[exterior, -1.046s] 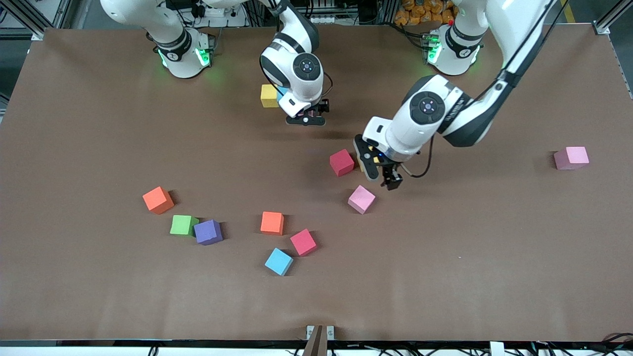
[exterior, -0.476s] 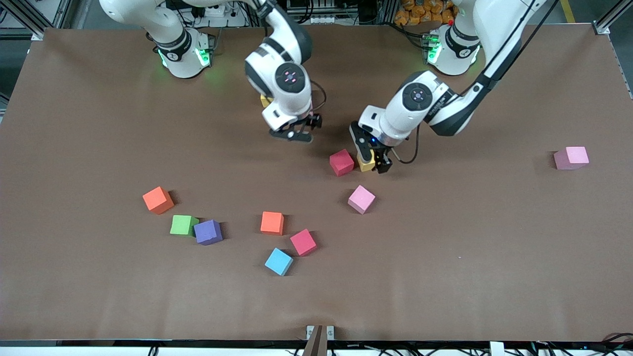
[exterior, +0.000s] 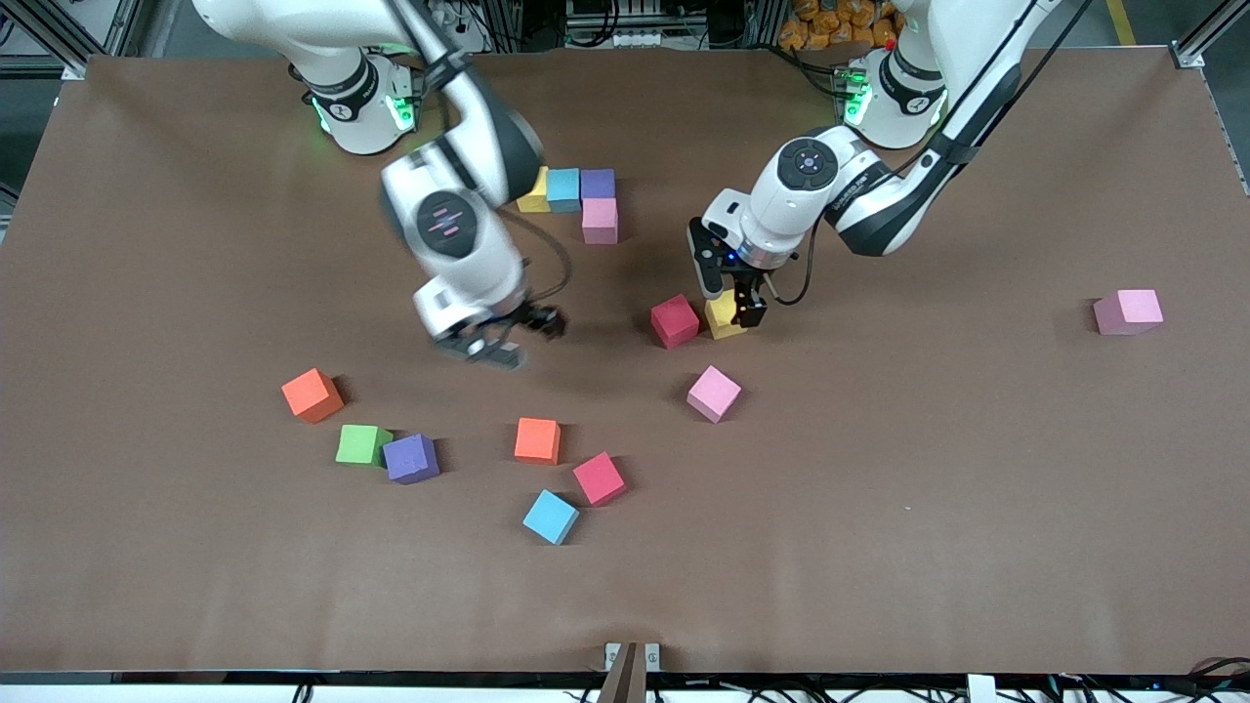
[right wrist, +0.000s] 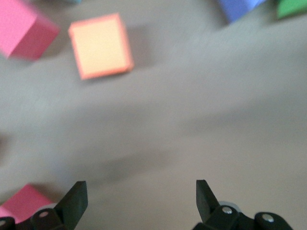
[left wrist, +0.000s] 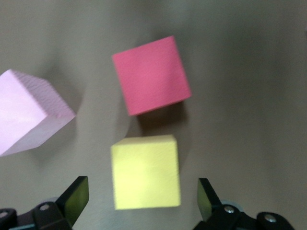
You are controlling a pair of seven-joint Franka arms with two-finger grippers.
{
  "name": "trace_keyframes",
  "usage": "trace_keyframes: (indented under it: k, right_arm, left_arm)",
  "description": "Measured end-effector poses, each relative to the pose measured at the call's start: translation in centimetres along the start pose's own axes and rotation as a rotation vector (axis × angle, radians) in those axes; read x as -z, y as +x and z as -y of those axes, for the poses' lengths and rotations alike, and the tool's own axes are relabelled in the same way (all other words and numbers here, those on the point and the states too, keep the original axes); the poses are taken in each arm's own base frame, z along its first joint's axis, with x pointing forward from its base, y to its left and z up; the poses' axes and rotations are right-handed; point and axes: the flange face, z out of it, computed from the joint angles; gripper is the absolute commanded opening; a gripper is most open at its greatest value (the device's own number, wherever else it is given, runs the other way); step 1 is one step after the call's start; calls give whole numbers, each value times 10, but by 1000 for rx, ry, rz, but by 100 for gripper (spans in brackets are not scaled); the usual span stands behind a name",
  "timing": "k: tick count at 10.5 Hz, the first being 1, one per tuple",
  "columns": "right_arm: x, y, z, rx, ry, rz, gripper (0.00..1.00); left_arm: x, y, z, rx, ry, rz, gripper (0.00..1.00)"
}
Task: Form number 2 with 11 blocks
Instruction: 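Grasp the green cube with the right gripper while the left gripper lowers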
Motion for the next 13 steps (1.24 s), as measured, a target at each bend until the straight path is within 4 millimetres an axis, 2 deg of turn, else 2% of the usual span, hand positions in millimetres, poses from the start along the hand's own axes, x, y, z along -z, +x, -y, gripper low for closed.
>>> trace_keyframes:
  k: [3, 5, 10, 12, 13]
  right_arm:
    - [-11, 70, -80, 54, -11, 12, 100]
    - [-26, 97, -119, 93, -58, 9, 100]
    - [-52, 147, -175, 225, -104, -45, 100]
    - [-56, 171, -204, 262, -101, -58, 100]
    - [-57, 177, -210, 267, -101, -59, 100]
  left_arm:
    - [-6, -6, 1, 82, -10, -4, 100]
    - [-9, -1, -7, 115, -15, -6, 100]
    - [-15, 2, -17, 102, 32, 14, 100]
    - [-20, 5, -23, 109, 41, 18, 100]
    - [-22, 5, -25, 105, 49, 20, 100]
